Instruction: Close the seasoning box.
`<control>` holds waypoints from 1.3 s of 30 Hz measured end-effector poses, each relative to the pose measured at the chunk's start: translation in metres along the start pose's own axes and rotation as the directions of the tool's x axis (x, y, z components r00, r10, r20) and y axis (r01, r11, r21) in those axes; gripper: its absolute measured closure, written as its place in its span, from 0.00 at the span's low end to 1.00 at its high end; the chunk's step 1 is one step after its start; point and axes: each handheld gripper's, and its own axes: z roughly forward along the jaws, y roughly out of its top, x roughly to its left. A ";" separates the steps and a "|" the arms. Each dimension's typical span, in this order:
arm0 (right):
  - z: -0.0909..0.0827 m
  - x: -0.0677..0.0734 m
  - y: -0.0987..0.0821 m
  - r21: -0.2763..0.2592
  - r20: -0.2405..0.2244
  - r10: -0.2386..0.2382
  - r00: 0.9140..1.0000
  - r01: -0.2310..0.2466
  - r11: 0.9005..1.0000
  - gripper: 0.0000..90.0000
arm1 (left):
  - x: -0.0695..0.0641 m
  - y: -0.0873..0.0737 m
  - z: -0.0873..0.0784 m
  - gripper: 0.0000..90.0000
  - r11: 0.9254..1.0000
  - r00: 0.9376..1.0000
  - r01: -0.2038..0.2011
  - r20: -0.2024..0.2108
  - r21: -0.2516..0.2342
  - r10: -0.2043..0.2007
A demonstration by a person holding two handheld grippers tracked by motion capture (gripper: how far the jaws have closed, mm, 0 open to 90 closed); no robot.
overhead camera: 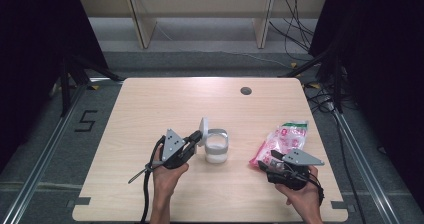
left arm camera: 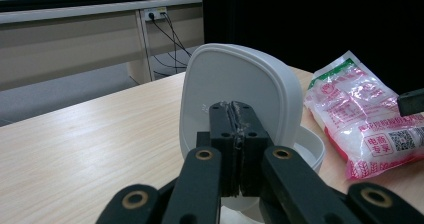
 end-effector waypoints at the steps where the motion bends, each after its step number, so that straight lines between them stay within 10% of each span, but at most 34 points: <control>1: 0.000 -0.001 0.000 0.003 0.008 -0.013 1.000 0.013 1.000 0.43 | -0.001 0.000 0.001 0.97 1.000 1.000 -0.006 0.005 0.001 0.006; 10: 0.000 0.000 0.000 0.000 0.009 -0.013 1.000 0.013 1.000 0.43 | -0.008 0.001 0.006 0.94 1.000 0.999 -0.017 0.034 0.003 0.017; 39: 0.001 -0.004 -0.002 -0.014 0.015 0.007 1.000 -0.007 1.000 0.34 | -0.007 -0.013 -0.015 0.39 0.997 0.993 0.005 0.121 0.073 -0.014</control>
